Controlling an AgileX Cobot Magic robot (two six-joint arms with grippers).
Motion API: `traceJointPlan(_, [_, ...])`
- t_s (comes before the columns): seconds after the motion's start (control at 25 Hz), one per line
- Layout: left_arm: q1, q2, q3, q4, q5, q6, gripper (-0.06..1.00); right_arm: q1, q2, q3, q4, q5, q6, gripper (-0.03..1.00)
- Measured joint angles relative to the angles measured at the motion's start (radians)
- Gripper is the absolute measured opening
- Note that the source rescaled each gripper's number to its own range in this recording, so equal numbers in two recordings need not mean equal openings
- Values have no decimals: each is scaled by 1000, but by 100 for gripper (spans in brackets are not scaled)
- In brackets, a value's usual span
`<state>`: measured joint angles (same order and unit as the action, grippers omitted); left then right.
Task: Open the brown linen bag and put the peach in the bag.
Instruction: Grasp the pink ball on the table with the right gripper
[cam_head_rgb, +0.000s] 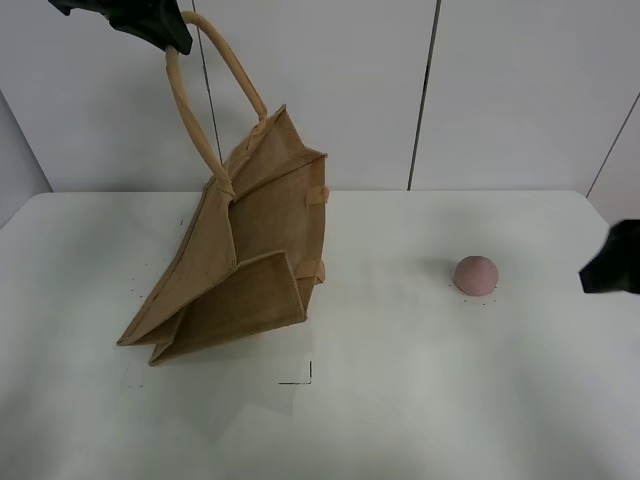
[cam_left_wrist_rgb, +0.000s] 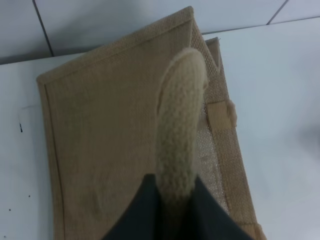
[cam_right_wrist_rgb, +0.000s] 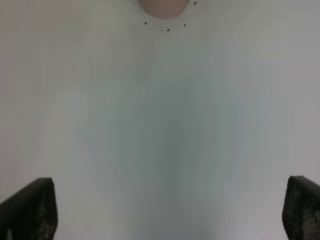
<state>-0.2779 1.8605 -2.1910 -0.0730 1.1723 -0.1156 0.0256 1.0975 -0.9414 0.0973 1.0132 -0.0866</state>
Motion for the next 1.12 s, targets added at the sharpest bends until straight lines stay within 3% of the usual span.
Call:
traceJointPlan(0.24, [0, 0, 0, -1, 0, 0, 0, 0, 459, -281, 0, -20, 0, 100])
traceJointPlan(0.52, [0, 0, 0, -2, 0, 0, 0, 0, 835, -553, 0, 35, 0, 100])
traceJointPlan(0.72, [0, 0, 0, -2, 0, 1, 0, 21, 957, -599, -10, 16, -3, 100])
traceJointPlan(1.12, [0, 0, 0, -2, 0, 1, 0, 58, 1065, -602, -34, -147, 32, 100])
